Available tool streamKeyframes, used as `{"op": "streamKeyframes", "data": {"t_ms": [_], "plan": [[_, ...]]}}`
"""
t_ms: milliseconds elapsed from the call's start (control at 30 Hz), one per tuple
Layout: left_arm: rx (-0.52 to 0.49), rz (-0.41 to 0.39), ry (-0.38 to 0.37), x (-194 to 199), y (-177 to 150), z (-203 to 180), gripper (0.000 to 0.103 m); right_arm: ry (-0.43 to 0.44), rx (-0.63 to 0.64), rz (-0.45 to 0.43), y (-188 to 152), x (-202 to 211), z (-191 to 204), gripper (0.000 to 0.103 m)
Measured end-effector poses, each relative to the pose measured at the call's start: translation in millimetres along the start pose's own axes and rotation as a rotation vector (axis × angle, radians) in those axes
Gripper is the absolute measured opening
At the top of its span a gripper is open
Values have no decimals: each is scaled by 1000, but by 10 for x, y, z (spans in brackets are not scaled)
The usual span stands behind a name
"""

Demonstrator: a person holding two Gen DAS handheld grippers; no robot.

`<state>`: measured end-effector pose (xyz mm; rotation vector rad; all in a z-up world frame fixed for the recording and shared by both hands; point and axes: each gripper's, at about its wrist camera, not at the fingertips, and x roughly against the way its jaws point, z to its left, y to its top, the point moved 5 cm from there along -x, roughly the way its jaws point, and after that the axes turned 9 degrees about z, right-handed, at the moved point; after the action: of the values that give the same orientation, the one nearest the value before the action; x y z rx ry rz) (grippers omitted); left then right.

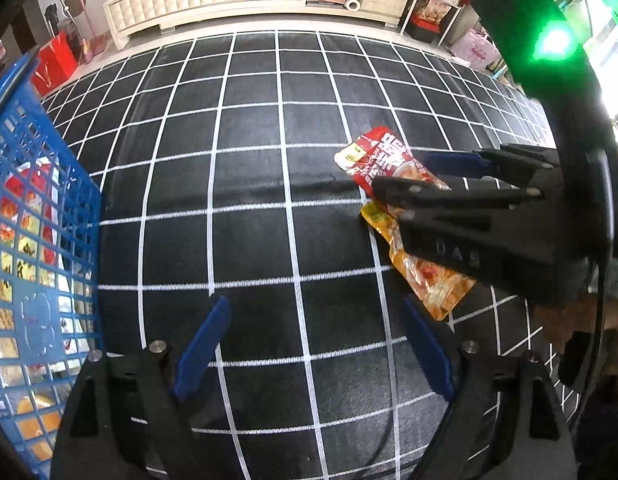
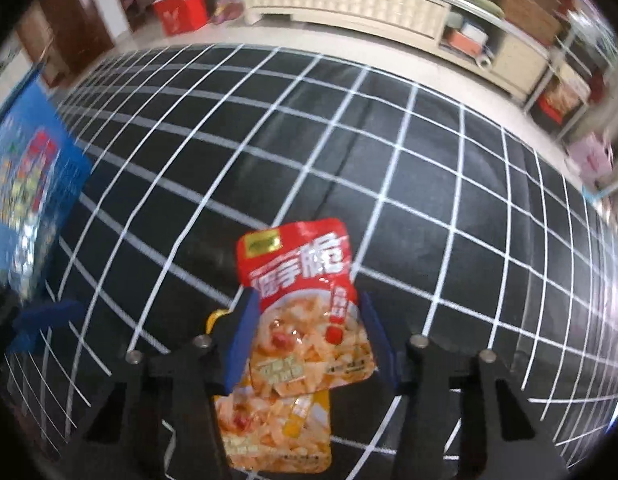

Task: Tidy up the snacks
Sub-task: 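Grasp the orange snack pouch with the left tool while the right tool holds the red pouch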

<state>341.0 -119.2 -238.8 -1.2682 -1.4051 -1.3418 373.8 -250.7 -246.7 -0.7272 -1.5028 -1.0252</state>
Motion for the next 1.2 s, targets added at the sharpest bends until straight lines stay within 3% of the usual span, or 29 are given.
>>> {"op": "streamKeyframes", "data": {"t_ms": [100,200,567,800,967,1200], "plan": [[2,1,5,13,-98,8,85,50,-33,8,-69,42,-42,33],[4,0,0,66,-156,-9,85,134,-101,5,-121,67,-97,28],[-15,-9,18,221,-122,-253,85,149,-220,-118,-311,586,-504,27],[69,53,-27,-33,81,-382,85,163,-276,-163,-504,768,-818,27],[85,73,47,-254,212,-495,85,185,-322,-173,-566,759,-943,27],[116,88,88,-389,415,-706,85,195,-338,-186,-685,788,-1075,27]]}}
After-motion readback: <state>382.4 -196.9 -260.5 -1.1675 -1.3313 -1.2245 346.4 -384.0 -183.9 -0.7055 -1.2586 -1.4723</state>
